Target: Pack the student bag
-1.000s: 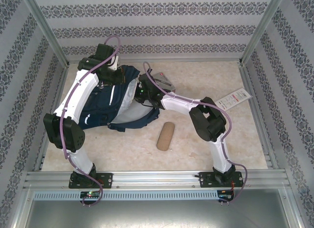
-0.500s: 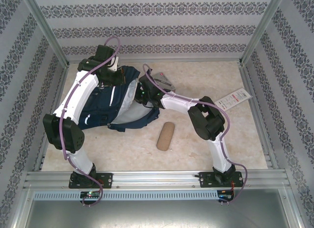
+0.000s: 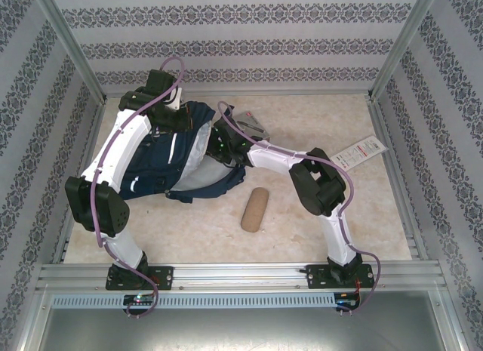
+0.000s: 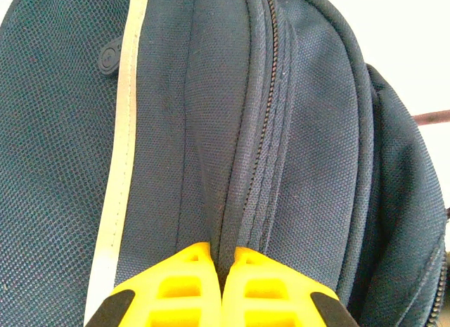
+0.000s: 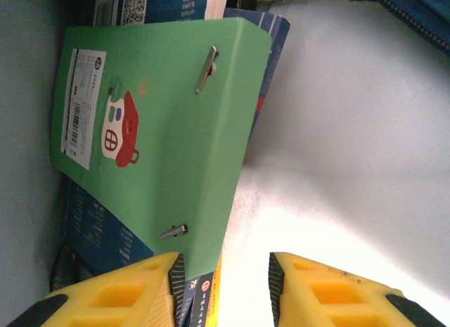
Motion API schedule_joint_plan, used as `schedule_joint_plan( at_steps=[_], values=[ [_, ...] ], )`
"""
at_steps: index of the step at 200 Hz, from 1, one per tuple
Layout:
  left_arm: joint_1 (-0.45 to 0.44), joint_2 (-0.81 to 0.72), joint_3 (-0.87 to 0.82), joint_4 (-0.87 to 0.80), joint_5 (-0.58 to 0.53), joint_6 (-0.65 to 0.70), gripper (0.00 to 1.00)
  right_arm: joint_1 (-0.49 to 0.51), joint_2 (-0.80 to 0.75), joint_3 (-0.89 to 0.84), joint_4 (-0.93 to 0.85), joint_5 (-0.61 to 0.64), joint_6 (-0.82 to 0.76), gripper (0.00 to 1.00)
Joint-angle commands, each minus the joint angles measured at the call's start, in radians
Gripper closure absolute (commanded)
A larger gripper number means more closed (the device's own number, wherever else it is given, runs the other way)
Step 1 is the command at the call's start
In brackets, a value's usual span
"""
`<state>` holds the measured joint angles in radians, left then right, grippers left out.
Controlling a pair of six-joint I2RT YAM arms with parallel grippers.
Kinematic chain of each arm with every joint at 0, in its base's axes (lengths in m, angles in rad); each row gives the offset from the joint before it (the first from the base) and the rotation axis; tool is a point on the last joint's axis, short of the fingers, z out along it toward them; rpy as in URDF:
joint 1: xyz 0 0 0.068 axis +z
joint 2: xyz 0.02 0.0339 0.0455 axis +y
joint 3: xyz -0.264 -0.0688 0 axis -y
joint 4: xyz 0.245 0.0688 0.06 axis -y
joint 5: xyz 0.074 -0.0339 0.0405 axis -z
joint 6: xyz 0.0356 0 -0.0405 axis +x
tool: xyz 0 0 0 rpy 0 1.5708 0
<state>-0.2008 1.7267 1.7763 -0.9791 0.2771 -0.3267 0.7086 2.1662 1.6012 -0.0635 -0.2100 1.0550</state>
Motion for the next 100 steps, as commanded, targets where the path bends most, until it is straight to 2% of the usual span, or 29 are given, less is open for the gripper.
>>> schedule_joint_plan(
  at_steps=[1,50,74,100],
  values=[
    [0.006,-0.072,0.000,0.083,0.061,-0.019,1.00,-0.007,0.049,0.071,0.003,-0.022,-0.026,0.62],
    [0.005,-0.072,-0.005,0.090,0.078,-0.028,1.00,0.000,0.159,0.217,0.087,-0.167,-0.001,0.68],
    [0.006,-0.075,-0.011,0.092,0.070,-0.027,1.00,0.004,0.145,0.221,0.064,-0.161,-0.021,0.66],
    [0.006,-0.075,-0.014,0.095,0.060,-0.024,1.00,-0.009,0.076,0.134,0.064,-0.131,-0.030,0.62]
  ],
)
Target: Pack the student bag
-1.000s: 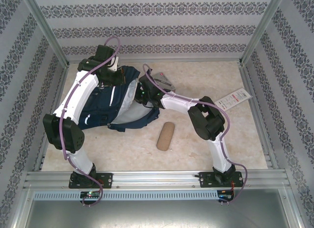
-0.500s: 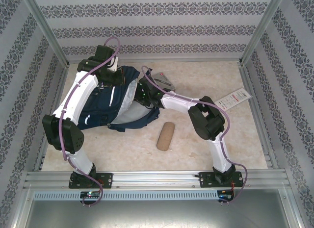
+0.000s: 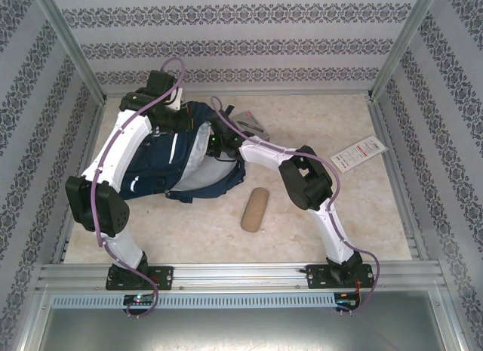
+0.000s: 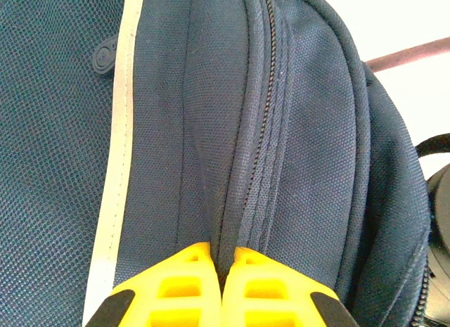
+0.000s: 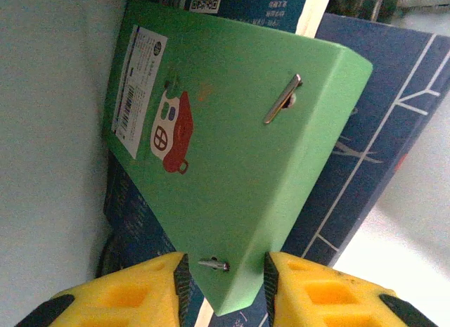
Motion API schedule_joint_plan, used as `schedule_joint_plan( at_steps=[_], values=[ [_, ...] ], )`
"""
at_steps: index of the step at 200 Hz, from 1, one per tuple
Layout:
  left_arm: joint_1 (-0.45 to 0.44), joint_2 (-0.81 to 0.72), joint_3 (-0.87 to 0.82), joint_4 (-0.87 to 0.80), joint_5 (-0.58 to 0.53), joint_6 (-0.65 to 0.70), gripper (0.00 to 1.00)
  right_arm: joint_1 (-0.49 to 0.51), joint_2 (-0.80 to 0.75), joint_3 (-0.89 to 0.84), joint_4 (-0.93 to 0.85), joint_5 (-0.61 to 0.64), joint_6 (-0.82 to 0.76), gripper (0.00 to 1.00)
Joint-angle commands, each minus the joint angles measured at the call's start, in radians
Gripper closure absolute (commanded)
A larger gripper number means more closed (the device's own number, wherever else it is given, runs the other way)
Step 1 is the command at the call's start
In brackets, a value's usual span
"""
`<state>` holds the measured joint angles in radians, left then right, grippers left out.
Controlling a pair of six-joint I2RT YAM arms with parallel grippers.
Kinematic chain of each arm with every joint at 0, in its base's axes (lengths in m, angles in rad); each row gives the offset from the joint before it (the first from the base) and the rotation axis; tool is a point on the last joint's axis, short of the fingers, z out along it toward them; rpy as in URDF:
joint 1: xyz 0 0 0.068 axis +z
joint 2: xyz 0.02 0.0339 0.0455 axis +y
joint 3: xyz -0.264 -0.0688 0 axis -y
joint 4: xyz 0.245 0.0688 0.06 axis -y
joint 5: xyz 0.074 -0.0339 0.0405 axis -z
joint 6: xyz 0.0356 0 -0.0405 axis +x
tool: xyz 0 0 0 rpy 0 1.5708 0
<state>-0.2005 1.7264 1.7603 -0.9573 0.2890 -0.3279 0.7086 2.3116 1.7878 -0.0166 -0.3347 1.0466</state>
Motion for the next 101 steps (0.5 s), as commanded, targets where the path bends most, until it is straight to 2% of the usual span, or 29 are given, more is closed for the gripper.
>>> schedule_joint_plan(
  at_steps=[1,44,70,101],
  values=[
    [0.007,-0.074,0.002,0.073,0.048,-0.023,1.00,-0.008,-0.074,-0.057,0.017,-0.005,-0.023,0.62],
    [0.009,-0.067,0.009,0.073,0.032,-0.018,1.00,-0.022,-0.229,-0.204,-0.031,0.020,-0.095,0.42],
    [0.019,-0.065,0.010,0.073,0.032,-0.017,1.00,-0.026,-0.326,-0.287,-0.073,0.021,-0.158,0.36],
    [0.022,-0.070,0.004,0.076,0.038,-0.016,1.00,-0.035,-0.447,-0.342,-0.211,0.117,-0.314,0.31]
  ],
)
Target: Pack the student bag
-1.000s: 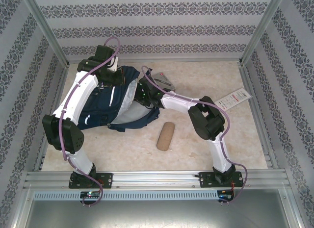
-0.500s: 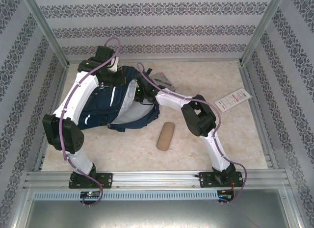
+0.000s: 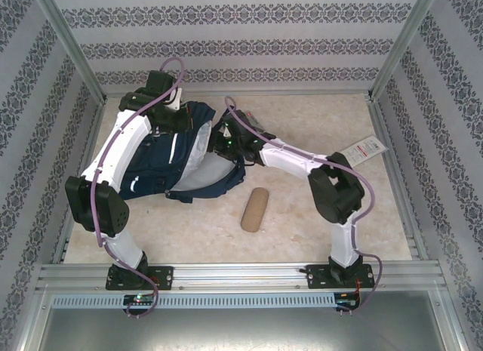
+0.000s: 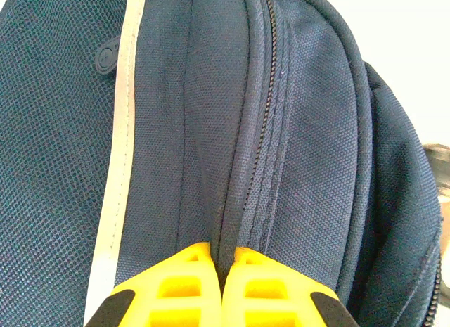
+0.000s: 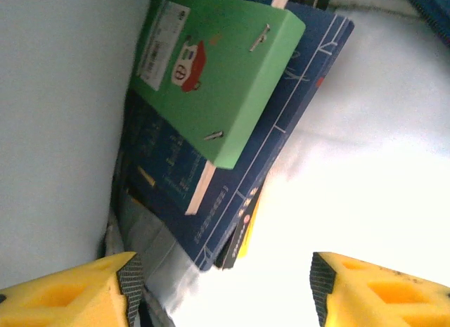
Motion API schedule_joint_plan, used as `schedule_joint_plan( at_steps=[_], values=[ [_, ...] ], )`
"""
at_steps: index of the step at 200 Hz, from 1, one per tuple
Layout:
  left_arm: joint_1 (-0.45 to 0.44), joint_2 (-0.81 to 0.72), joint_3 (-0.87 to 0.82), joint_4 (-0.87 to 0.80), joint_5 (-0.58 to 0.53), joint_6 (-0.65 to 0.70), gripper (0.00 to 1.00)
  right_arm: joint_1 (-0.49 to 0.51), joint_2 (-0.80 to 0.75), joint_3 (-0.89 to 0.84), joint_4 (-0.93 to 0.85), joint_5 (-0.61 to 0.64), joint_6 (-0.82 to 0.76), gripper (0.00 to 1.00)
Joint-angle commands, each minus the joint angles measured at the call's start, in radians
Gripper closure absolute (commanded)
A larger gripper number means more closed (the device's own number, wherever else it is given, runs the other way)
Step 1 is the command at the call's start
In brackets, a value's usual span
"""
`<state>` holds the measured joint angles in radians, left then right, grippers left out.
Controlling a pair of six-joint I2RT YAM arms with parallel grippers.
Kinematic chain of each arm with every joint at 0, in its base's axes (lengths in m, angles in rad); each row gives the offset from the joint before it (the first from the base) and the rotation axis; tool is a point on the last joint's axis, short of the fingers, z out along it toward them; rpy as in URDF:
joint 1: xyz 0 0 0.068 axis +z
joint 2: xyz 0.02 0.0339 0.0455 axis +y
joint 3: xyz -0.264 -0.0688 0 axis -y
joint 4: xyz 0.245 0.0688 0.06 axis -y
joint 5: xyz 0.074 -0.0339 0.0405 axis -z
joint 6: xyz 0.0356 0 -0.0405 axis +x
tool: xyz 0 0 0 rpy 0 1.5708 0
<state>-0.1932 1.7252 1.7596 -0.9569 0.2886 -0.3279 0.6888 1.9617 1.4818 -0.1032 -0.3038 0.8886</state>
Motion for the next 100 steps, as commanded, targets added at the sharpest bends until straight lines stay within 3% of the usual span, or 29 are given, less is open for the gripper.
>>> schedule_joint_plan(
  at_steps=[1,29,66,100],
  values=[
    [0.015,-0.068,0.005,0.076,0.038,-0.016,1.00,-0.016,-0.101,-0.038,-0.129,0.090,-0.163,0.31],
    [0.015,-0.073,-0.004,0.076,0.047,-0.015,1.00,-0.054,-0.156,-0.051,-0.250,0.175,-0.337,0.26],
    [0.018,-0.076,-0.010,0.073,0.055,-0.011,1.00,-0.115,-0.161,-0.037,-0.326,0.301,-0.559,0.03],
    [0.017,-0.079,-0.010,0.065,0.061,-0.008,1.00,-0.184,-0.130,-0.054,-0.272,0.313,-0.703,0.02]
  ],
)
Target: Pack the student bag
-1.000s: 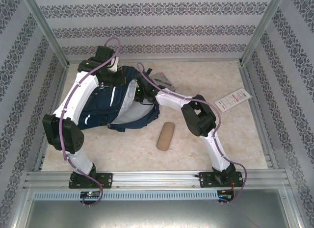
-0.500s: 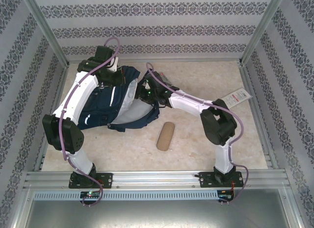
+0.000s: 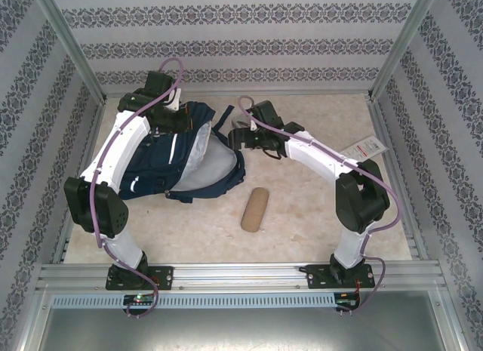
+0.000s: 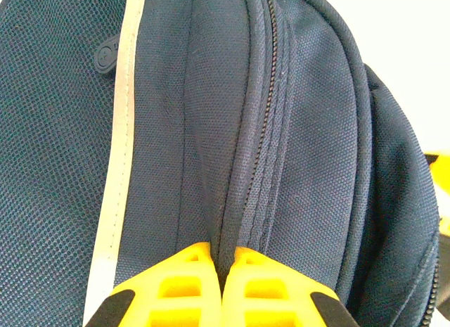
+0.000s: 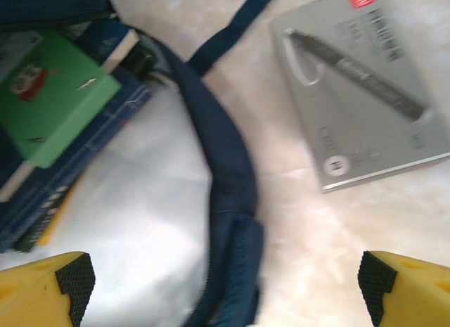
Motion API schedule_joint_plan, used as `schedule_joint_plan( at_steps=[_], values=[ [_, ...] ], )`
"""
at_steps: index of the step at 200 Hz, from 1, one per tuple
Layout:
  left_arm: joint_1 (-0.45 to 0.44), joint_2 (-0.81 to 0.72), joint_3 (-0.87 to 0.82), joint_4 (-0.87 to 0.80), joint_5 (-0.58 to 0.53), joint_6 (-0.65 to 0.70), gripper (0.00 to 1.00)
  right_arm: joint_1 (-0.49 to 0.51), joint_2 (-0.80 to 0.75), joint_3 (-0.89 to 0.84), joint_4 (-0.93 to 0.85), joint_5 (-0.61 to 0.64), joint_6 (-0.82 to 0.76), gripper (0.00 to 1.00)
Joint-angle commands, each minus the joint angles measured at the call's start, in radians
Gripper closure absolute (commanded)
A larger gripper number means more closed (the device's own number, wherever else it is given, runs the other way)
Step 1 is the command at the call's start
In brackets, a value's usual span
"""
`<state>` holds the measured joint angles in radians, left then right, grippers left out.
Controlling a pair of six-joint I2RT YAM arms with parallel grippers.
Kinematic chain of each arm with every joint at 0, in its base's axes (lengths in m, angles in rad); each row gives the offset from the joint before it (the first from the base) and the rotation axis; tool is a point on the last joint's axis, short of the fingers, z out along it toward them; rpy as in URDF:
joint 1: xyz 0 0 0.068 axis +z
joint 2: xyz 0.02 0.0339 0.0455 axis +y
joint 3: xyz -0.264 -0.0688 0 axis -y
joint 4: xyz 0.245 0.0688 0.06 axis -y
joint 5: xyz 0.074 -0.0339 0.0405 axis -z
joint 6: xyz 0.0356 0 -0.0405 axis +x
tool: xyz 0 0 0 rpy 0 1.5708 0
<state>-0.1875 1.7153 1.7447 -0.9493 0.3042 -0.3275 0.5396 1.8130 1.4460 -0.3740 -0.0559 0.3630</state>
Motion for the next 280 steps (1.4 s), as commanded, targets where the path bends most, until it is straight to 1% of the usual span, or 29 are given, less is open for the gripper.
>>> schedule_joint_plan(
  at_steps=[1,13,30,56,87,121,145,179,219,280],
  values=[
    [0.012,-0.069,0.004,0.058,0.045,-0.008,1.00,-0.037,0.022,-0.017,-0.002,0.068,-0.181,0.02],
    [0.012,-0.071,0.007,0.050,0.043,-0.007,1.00,-0.053,0.051,-0.001,-0.012,0.104,-0.218,0.02],
    [0.011,-0.075,0.004,0.044,0.041,-0.006,1.00,-0.078,0.094,0.030,-0.025,0.103,-0.264,0.02],
    [0.011,-0.082,0.000,0.036,0.037,-0.006,1.00,-0.101,0.159,0.083,-0.055,0.058,-0.327,0.02],
    [0.011,-0.086,-0.001,0.031,0.027,-0.011,1.00,-0.105,0.233,0.159,-0.105,0.031,-0.370,0.02],
    [0.011,-0.094,-0.007,0.028,0.012,-0.016,1.00,-0.118,0.283,0.212,-0.130,-0.035,-0.376,0.02],
    [0.011,-0.100,-0.018,0.029,0.007,-0.019,1.00,-0.121,0.335,0.271,-0.174,-0.006,-0.394,0.02],
    [0.012,-0.105,-0.026,0.032,-0.001,-0.022,1.00,-0.134,0.368,0.305,-0.179,0.017,-0.397,0.02],
    [0.012,-0.104,-0.025,0.032,-0.005,-0.025,1.00,-0.150,0.417,0.356,-0.208,0.006,-0.411,0.02],
    [0.011,-0.088,-0.009,0.026,-0.010,-0.021,1.00,-0.154,0.481,0.422,-0.238,-0.057,-0.419,0.02]
  ],
)
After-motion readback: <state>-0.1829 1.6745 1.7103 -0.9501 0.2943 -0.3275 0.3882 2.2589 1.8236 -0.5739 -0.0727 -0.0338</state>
